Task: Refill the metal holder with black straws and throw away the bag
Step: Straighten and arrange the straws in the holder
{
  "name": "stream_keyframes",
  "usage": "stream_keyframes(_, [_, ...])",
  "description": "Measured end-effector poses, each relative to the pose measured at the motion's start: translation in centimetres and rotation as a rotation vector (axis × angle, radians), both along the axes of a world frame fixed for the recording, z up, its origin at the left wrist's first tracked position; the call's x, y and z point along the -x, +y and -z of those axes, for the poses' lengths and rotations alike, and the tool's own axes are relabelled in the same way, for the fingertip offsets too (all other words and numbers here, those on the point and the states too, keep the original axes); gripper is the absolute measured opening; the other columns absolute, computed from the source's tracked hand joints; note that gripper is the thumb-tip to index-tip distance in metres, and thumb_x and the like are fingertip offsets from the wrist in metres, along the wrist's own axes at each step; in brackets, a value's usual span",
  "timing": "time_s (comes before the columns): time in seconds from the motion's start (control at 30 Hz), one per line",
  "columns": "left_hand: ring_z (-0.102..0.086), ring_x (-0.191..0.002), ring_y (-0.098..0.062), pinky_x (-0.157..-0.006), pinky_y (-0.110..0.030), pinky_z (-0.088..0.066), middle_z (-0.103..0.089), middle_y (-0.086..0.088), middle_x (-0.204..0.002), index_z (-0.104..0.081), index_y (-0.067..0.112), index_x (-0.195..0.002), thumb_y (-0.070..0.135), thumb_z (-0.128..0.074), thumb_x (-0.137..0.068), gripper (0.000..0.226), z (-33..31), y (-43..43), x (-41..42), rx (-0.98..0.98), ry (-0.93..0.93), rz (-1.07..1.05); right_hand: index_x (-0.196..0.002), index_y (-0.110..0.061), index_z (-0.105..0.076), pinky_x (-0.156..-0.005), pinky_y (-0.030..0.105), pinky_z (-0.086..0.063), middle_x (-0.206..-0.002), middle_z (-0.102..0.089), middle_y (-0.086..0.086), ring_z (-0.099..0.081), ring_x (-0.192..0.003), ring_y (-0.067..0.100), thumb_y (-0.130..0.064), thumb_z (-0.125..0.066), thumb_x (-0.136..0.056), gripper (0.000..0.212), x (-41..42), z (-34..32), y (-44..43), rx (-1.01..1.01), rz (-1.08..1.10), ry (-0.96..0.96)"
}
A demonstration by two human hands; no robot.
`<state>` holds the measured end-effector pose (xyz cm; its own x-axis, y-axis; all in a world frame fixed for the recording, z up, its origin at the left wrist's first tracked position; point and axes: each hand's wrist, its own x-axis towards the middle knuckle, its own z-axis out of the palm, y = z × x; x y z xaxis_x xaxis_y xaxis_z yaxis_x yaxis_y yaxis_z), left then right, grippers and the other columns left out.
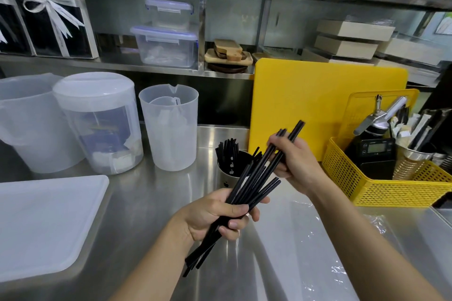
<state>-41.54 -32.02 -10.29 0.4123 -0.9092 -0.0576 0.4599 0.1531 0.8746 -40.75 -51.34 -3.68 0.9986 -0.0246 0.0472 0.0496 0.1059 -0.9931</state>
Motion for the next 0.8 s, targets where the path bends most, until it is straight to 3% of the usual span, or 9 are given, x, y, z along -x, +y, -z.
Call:
stream_keyframes(0.1, [-0.038, -0.050, -0.003, -0.038, -0.011, -0.032, -0.058, -0.001, -0.083, -0.047, 0.001, -0.126, 0.005, -0.047, -0.088, 0.038, 0.3, 0.6, -0.3, -0.021, 0.004, -0.017, -0.066, -0.011, -0.045, -0.037, 0.023, -0.026, -0.051, -0.046, 0.004, -0.037, -0.039, 0.014, -0.014, -0.040, -0.092, 0.027, -0.8, -0.9, -1.1, -0.058, 0.382, -0.074])
stream_keyframes(0.2, [-0.037, -0.048, -0.001, -0.037, -0.010, -0.031, -0.057, 0.003, -0.073, -0.049, 0.001, -0.124, 0.005, -0.047, -0.089, 0.035, 0.4, 0.8, -0.3, -0.034, 0.040, -0.068, -0.070, -0.011, -0.039, -0.042, 0.026, -0.044, -0.042, -0.050, 0.000, -0.051, -0.041, 0.020, -0.011, -0.033, -0.092, 0.023, -1.2, -1.8, -2.6, -0.159, 0.535, -0.213])
stream_keyframes(0.27, [-0.036, -0.046, -0.002, -0.036, -0.011, -0.029, -0.056, 0.003, -0.070, -0.048, -0.001, -0.123, 0.002, -0.047, -0.091, 0.032, 0.4, 0.4, -0.4, -0.051, 0.049, -0.192, -0.076, -0.013, -0.038, -0.037, 0.026, -0.044, -0.042, -0.046, -0.002, -0.049, -0.037, 0.020, -0.012, -0.033, -0.094, 0.019, -1.3, -1.8, -2.9, -0.179, 0.510, -0.212])
stream_keyframes(0.37, [-0.032, -0.043, -0.002, -0.035, -0.012, -0.024, -0.049, 0.001, -0.068, -0.049, -0.003, -0.114, 0.000, -0.040, -0.094, 0.022, 0.0, -1.1, -0.6, -0.187, -0.045, -0.460, -0.079, -0.013, -0.045, -0.032, 0.015, -0.026, -0.040, -0.036, -0.009, -0.031, -0.030, 0.010, -0.015, -0.045, -0.096, 0.017, -1.0, -1.1, -2.1, -0.089, 0.326, -0.140])
stream_keyframes(0.47, [-0.028, -0.043, -0.007, -0.038, -0.018, -0.020, -0.042, -0.006, -0.071, -0.048, 0.011, -0.087, 0.002, -0.035, -0.094, 0.017, -0.3, -2.6, -0.6, -0.421, -0.223, -0.626, -0.071, -0.011, -0.049, -0.033, 0.015, -0.019, -0.039, -0.031, -0.006, -0.023, -0.030, 0.010, -0.016, -0.064, -0.085, 0.021, -0.5, 0.4, 0.1, 0.113, 0.051, 0.015])
stream_keyframes(0.53, [-0.029, -0.047, -0.010, -0.040, -0.021, -0.023, -0.044, -0.004, -0.071, -0.046, 0.017, -0.083, 0.004, -0.034, -0.094, 0.021, -0.1, -3.3, -0.6, -0.514, -0.317, -0.644, -0.064, -0.013, -0.047, -0.034, 0.016, -0.015, -0.040, -0.028, -0.004, -0.019, -0.032, 0.011, -0.020, -0.071, -0.080, 0.029, -0.2, 1.2, 1.9, 0.199, -0.071, 0.105])
stream_keyframes(0.63, [-0.033, -0.050, -0.010, -0.042, -0.020, -0.028, -0.045, 0.000, -0.072, -0.045, 0.022, -0.088, 0.008, -0.034, -0.096, 0.019, 0.1, -3.6, -0.7, -0.559, -0.395, -0.659, -0.057, -0.015, -0.040, -0.035, 0.015, -0.017, -0.038, -0.026, -0.006, -0.018, -0.031, 0.011, -0.021, -0.073, -0.079, 0.040, -0.2, 1.9, 3.8, 0.274, -0.102, 0.140])
stream_keyframes(0.8, [-0.036, -0.040, -0.003, -0.039, -0.017, -0.028, -0.045, 0.002, -0.069, -0.046, 0.022, -0.084, 0.012, -0.035, -0.098, 0.020, 0.1, -3.1, -0.8, -0.507, -0.342, -0.724, -0.054, -0.013, -0.041, -0.033, 0.016, -0.018, -0.034, -0.028, -0.010, -0.020, -0.028, 0.009, -0.017, -0.071, -0.081, 0.041, -0.5, 2.1, 4.4, 0.331, -0.004, 0.147])
